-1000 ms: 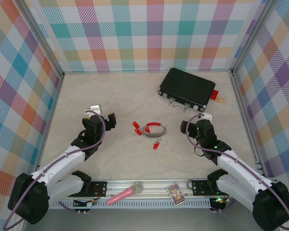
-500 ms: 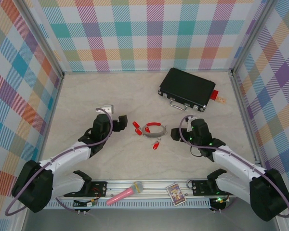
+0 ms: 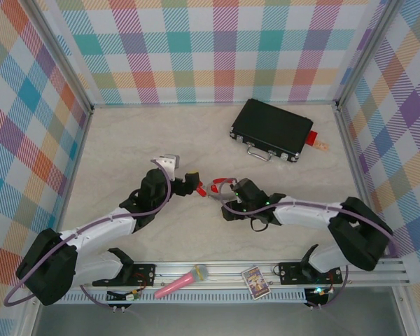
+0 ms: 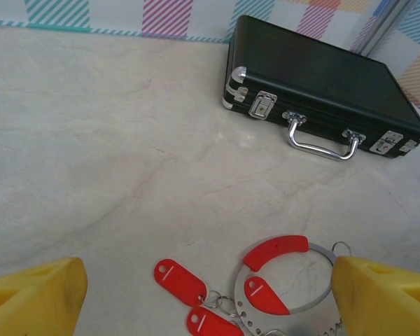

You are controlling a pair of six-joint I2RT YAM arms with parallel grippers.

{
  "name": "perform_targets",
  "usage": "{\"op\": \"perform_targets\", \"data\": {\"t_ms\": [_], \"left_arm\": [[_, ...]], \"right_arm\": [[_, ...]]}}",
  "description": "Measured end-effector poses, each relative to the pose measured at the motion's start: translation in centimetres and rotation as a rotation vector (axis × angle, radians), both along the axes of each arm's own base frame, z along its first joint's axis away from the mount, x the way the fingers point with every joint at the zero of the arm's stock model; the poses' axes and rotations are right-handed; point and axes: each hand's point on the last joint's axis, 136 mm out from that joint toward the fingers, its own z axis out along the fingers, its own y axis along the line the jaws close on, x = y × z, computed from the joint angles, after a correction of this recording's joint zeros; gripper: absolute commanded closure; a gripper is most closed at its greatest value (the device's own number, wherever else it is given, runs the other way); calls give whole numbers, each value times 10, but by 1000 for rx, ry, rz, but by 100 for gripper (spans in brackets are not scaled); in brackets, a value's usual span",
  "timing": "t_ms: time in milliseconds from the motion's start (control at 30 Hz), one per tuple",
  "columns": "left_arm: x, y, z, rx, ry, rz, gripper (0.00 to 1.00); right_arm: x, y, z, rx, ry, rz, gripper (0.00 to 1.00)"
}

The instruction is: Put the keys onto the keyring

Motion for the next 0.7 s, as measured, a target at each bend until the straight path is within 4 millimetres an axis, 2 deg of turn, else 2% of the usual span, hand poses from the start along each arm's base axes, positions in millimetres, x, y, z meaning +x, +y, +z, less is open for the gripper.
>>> {"op": "perform_targets", "data": {"t_ms": [167, 267, 333, 467, 633, 700], "left_arm": [[-8, 2, -2, -10, -5, -15, 10], [-10, 3, -2, -14, -9, -18, 10], [-12, 3, -1, -19, -11, -24, 10], [-14, 0, 3, -34, -22, -40, 11], [-17, -6, 3, -54, -9, -68, 16], [-20, -12, -1, -61, 8, -89, 18]], "right_arm": [[6, 1, -14, -114, -2, -27, 32], [10, -1, -17, -181, -9, -49, 42], [11, -5, -18, -217, -16, -59, 44], [13, -11, -18, -238, -33, -78, 53], [11, -35, -16, -273, -54, -113, 71], [10, -44, -16, -284, -55, -123, 74]]}}
